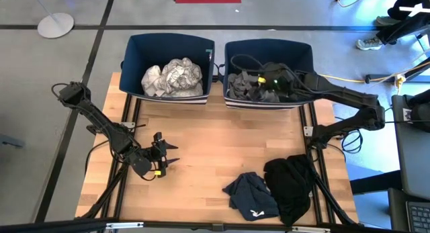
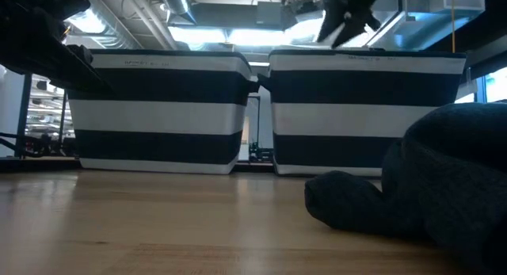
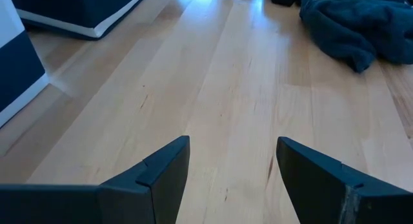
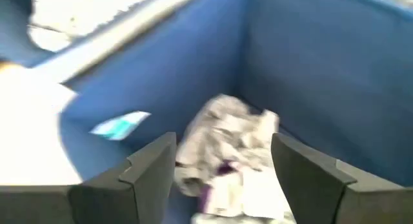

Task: Sort clothes
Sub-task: Put the dark grey shorts into the left laundry organizer

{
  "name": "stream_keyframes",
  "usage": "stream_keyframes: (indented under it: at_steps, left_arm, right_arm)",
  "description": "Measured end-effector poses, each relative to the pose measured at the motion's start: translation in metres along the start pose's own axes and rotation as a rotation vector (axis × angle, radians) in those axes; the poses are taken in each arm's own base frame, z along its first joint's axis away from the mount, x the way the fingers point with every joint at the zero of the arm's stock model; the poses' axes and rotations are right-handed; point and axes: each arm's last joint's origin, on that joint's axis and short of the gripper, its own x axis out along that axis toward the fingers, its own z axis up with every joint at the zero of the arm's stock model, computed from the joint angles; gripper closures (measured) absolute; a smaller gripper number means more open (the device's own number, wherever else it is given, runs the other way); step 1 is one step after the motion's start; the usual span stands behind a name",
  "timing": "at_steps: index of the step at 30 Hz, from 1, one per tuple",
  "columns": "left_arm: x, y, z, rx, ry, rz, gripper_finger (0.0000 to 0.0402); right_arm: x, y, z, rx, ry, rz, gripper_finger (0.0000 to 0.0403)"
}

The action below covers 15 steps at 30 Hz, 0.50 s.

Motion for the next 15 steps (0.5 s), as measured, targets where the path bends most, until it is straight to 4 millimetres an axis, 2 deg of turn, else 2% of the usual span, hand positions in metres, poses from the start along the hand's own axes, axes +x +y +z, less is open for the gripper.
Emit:
stream_keyframes:
  at_steps: [5, 15]
  left_arm:
    - [0.0, 0.0, 0.0, 0.0, 0.0, 0.0, 0.0179]
    - [0.0, 0.0, 0.0, 0.002, 0.0, 0.0, 0.0179]
  right_arm:
    - [-0.022, 0.031, -0.004, -0.066, -0.035, 0.101, 0.015]
    - [-0.067, 0.09, -0.04, -0.157, 0.013, 0.37, 0.015]
